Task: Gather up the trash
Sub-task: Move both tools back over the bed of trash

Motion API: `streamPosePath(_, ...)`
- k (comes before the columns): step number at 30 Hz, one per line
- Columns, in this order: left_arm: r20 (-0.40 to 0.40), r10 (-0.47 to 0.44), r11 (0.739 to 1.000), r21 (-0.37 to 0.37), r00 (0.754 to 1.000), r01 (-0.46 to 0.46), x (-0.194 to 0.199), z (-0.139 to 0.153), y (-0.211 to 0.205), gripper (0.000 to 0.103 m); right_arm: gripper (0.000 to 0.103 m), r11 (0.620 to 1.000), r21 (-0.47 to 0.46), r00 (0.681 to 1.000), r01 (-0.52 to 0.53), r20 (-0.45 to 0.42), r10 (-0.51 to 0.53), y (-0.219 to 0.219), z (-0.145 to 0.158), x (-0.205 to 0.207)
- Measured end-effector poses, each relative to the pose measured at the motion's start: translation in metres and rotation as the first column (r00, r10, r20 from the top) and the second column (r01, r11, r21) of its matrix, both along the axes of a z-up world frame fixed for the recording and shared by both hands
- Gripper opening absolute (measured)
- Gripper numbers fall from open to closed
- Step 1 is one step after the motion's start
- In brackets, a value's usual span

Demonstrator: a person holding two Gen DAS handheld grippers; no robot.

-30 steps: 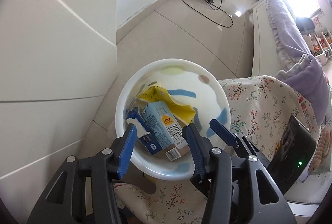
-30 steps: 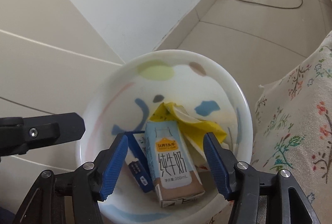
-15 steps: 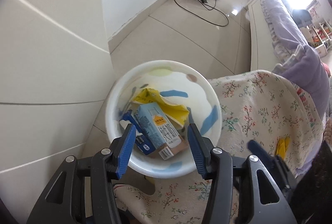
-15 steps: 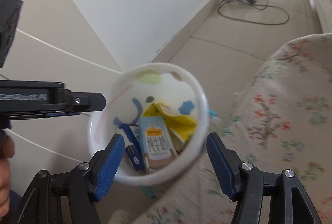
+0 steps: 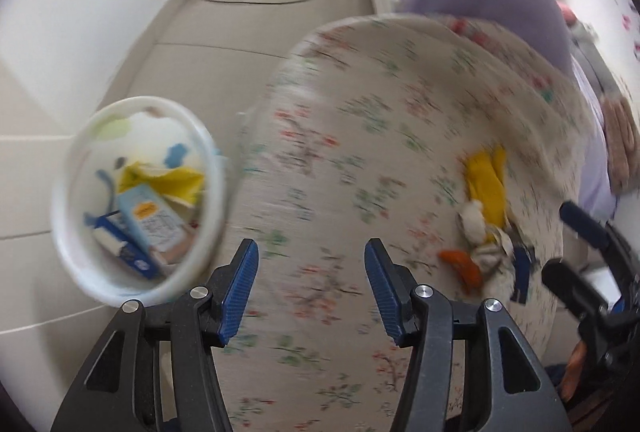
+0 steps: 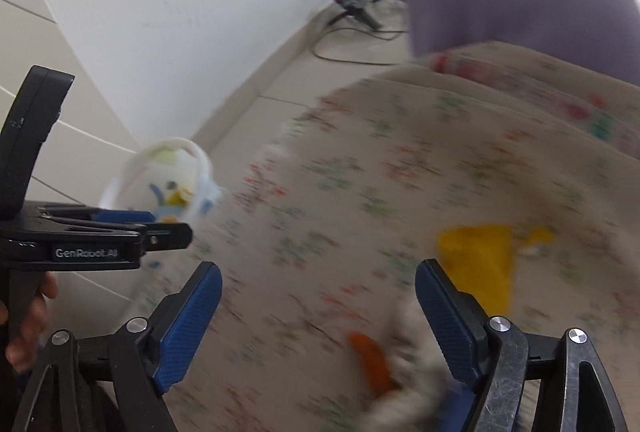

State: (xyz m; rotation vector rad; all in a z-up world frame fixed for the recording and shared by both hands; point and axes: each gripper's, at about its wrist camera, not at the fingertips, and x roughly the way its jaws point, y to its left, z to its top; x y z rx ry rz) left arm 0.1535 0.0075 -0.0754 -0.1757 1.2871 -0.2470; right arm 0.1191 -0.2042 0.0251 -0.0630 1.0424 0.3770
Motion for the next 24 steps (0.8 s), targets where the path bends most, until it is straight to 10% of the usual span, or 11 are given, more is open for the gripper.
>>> streamPosePath(12,-0.073,-0.197,0.977,-0.097,0.978,0.189,-0.019,-0.024,-0.119,0.056,0.085,0.979,-0.033,0.979,0.200,-0.025,-0.201,-0.107,-0.020,-0.023)
streamPosePath(24,-0.065,-0.209,0.973,-0.112,0.976,0.201,-0.009,-0.037,-0.157,0.021,0.084,0.974,-0.122,0.979,0.189,-0.052,-0.196,-0.128,-0.037,-0.032)
